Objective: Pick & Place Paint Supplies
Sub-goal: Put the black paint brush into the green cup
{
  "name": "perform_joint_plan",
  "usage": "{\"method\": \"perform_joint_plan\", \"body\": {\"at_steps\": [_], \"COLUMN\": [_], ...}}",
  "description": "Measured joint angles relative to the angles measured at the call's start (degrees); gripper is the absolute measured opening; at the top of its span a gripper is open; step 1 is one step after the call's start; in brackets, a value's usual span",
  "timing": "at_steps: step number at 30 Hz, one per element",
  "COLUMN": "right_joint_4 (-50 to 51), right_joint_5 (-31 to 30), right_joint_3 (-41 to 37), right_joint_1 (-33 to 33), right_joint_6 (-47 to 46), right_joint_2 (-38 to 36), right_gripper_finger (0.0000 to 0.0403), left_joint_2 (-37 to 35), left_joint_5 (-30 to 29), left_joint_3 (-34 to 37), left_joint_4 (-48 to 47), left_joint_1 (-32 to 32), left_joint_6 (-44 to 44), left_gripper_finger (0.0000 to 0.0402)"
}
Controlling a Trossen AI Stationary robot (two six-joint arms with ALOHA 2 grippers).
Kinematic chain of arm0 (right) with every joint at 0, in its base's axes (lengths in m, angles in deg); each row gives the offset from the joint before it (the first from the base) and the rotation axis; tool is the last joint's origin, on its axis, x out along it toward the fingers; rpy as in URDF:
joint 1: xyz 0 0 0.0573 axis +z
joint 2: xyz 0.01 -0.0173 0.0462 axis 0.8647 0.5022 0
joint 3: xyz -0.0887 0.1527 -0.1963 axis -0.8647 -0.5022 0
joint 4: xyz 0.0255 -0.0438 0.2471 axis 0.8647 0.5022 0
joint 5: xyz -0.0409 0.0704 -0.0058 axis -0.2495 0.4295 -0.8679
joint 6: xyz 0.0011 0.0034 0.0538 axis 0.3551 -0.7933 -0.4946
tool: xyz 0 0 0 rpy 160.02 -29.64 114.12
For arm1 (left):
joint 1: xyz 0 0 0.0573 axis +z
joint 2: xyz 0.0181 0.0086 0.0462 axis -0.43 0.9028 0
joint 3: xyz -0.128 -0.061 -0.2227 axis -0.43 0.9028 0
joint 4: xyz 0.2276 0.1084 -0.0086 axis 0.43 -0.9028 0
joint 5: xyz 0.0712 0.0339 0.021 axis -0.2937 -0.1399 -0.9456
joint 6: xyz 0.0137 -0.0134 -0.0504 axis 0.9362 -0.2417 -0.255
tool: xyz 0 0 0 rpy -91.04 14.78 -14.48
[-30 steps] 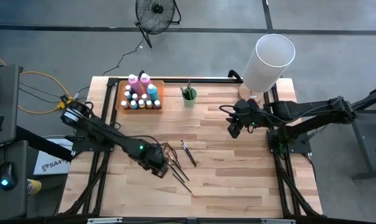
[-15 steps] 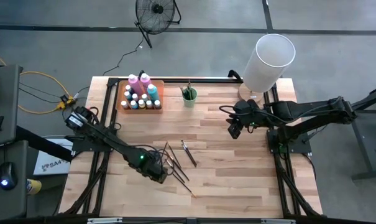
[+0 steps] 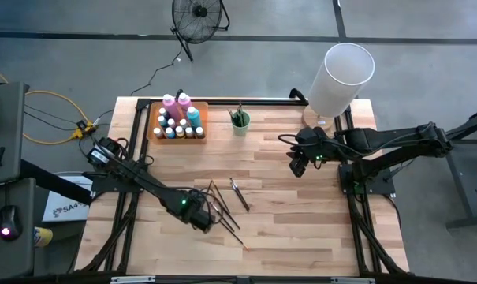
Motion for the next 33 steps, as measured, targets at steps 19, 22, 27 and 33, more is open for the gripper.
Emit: {"method": "perform_joint_plan", "body": {"at_steps": [19,22,27,33], "right_joint_4": [-0.2,-0.2,-0.2,-0.2], "right_joint_5": [1.0,1.1,1.2,1.3], "right_joint_3": [0.0,0.0,0.0,0.0], "right_joint_1": [0.0,0.0,0.0,0.0], "right_joint_6": [-1.2,-1.2,-1.4,-1.4], "right_joint_2": [0.0,0.0,0.0,0.0], "right_gripper_finger": [0.0111,0.0111,0.0111,0.0111], "left_joint_2": [4.4,4.4,4.4,4.5], "left_joint_5": [4.0,5.6,5.9,7.3], "left_joint_3": [-0.3,-0.2,-0.1,0.0], "left_joint_4": [2.2,1.9,1.8,2.0], "left_joint_1": [0.6,1.0,1.2,1.2], "left_joint_6": [0.4,1.1,1.3,2.1], "left_gripper_finger": [0.0183,0.0158,0.0119,0.0104]}}
